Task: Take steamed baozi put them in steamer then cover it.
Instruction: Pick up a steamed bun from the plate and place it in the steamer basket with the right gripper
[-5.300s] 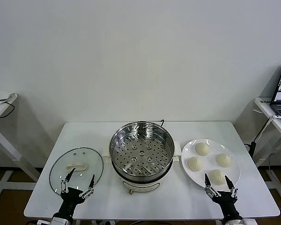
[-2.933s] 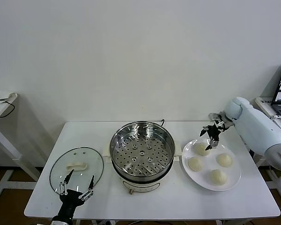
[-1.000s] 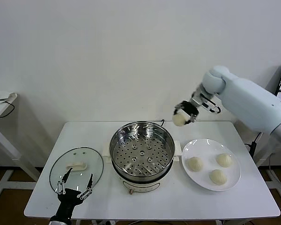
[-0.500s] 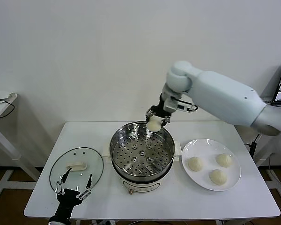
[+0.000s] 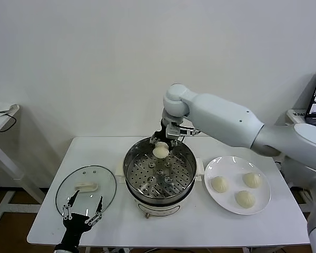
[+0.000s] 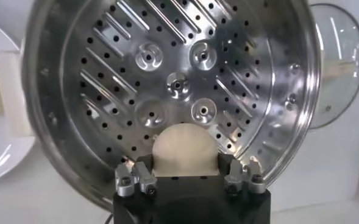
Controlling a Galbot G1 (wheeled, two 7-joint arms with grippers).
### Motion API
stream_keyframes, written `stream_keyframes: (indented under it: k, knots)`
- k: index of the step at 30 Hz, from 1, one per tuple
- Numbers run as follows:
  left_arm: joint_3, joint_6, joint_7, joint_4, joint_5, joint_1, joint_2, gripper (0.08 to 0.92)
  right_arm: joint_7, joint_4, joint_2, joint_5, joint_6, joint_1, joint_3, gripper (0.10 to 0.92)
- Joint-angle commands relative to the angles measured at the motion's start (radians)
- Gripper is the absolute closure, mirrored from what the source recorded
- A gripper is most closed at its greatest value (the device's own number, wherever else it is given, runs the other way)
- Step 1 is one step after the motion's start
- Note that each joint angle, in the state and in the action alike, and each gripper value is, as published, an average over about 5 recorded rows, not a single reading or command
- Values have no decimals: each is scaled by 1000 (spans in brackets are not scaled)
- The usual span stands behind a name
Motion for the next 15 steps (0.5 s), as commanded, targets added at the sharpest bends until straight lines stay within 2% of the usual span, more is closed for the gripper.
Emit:
stream_keyframes:
  k: [1, 9, 15]
  knots:
    - [-1, -2, 0, 4, -1, 0, 0, 177, 6, -54, 54, -60, 26, -34, 2, 338]
    - [-3, -7, 0, 6, -2, -1, 0, 177, 5, -64, 61, -65, 35, -41, 1, 330]
    - [-5, -19, 0, 8, -18, -5, -2, 177, 10, -58, 52, -65, 45, -44, 8, 240]
